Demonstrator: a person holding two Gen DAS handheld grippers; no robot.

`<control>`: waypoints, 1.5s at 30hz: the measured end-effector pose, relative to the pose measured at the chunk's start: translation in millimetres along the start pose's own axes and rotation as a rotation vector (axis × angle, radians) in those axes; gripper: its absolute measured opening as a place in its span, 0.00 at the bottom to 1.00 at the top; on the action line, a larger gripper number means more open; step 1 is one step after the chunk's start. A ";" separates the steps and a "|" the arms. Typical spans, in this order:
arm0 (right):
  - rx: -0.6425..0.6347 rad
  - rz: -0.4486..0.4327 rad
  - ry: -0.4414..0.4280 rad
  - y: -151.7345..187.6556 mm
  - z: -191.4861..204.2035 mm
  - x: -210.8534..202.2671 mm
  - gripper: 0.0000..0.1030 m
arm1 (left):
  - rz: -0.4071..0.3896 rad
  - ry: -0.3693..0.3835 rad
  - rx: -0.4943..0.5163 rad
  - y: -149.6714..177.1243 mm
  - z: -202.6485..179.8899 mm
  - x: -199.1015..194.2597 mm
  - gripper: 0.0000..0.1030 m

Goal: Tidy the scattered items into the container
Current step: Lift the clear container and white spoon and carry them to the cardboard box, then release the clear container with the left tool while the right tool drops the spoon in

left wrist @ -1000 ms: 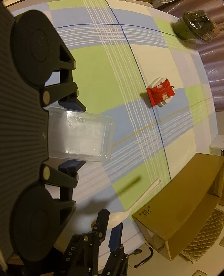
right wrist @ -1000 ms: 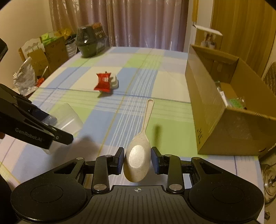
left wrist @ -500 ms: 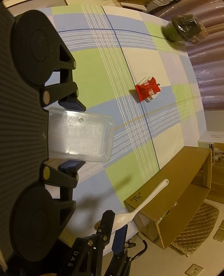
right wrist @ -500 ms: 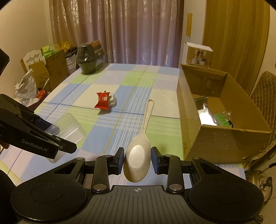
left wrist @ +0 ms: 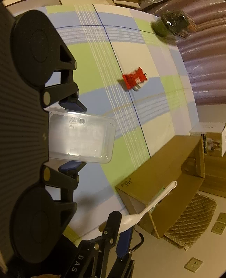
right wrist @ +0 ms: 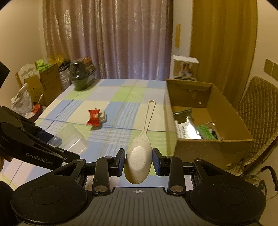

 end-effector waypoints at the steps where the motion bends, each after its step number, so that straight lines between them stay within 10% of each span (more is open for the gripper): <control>1: 0.004 -0.007 0.003 -2.9 -3.2 -2.0 0.35 | -0.004 0.004 0.002 -4.0 -3.6 -0.5 0.51; 29: 0.002 -0.065 0.131 -101.2 -163.2 24.7 0.35 | -0.122 0.169 -0.103 -191.3 -91.4 63.3 0.51; 45: 0.013 -0.047 0.143 -107.3 -193.4 53.0 0.35 | -0.096 0.201 -0.125 -214.1 -104.3 108.6 0.51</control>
Point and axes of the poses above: each gripper's, at about its wrist camera, not at the fingertips, and x roughly the way its jaws point, z to its left, y to its underside, the point moved 10 cm from there along x, roughly the way its jaws point, and after that the axes turned 11 degrees about x, right-handed, at the moved point
